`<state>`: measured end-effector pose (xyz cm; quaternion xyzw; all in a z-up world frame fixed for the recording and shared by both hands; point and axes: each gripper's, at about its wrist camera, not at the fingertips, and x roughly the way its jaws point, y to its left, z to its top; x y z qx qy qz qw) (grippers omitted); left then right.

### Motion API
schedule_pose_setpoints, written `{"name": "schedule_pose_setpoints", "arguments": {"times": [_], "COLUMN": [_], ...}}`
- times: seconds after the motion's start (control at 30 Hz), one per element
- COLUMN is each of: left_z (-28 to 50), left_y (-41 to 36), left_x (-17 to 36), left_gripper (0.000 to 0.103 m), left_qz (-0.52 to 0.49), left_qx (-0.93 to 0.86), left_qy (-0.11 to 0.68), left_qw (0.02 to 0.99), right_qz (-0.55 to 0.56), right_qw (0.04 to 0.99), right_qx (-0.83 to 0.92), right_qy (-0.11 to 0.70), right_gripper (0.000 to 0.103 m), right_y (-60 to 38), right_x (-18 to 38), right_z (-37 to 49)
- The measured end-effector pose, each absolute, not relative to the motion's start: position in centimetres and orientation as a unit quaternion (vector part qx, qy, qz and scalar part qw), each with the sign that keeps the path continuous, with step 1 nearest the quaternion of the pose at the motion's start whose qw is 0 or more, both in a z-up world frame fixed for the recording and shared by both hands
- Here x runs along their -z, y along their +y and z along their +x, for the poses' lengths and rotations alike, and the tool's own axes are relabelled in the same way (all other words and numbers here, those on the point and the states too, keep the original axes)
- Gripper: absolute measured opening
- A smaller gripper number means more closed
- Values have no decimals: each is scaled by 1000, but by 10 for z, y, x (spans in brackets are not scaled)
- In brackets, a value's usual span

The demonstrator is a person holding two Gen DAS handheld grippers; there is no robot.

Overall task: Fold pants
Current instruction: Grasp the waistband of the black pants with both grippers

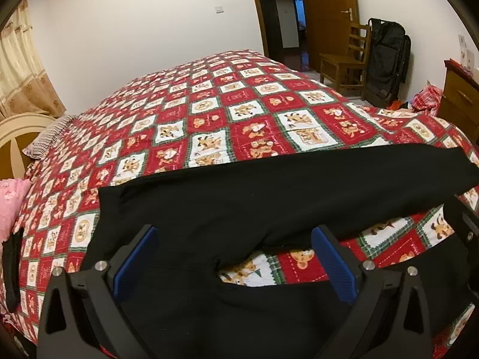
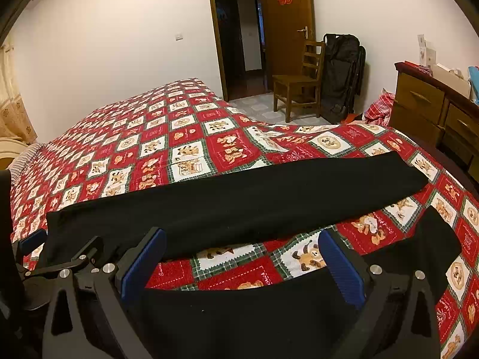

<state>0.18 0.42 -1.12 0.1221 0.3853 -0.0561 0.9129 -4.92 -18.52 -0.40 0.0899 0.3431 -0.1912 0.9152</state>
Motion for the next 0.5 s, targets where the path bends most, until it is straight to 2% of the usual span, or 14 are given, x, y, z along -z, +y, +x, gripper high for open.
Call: {"name": "schedule_pose_setpoints", "arguments": {"times": [0.5], "left_z": [1], "left_y": [3], "left_x": [10], "left_gripper": [103], "left_qz": [130], "left_qx": [53], "left_qy": [384], "left_qw": [912], "right_qz": [93], "right_qw": [914], "right_qx": [190], "right_qy": [347], "right_gripper": [102], "right_y": [-186], "right_x": [8], "right_z": [-48]}}
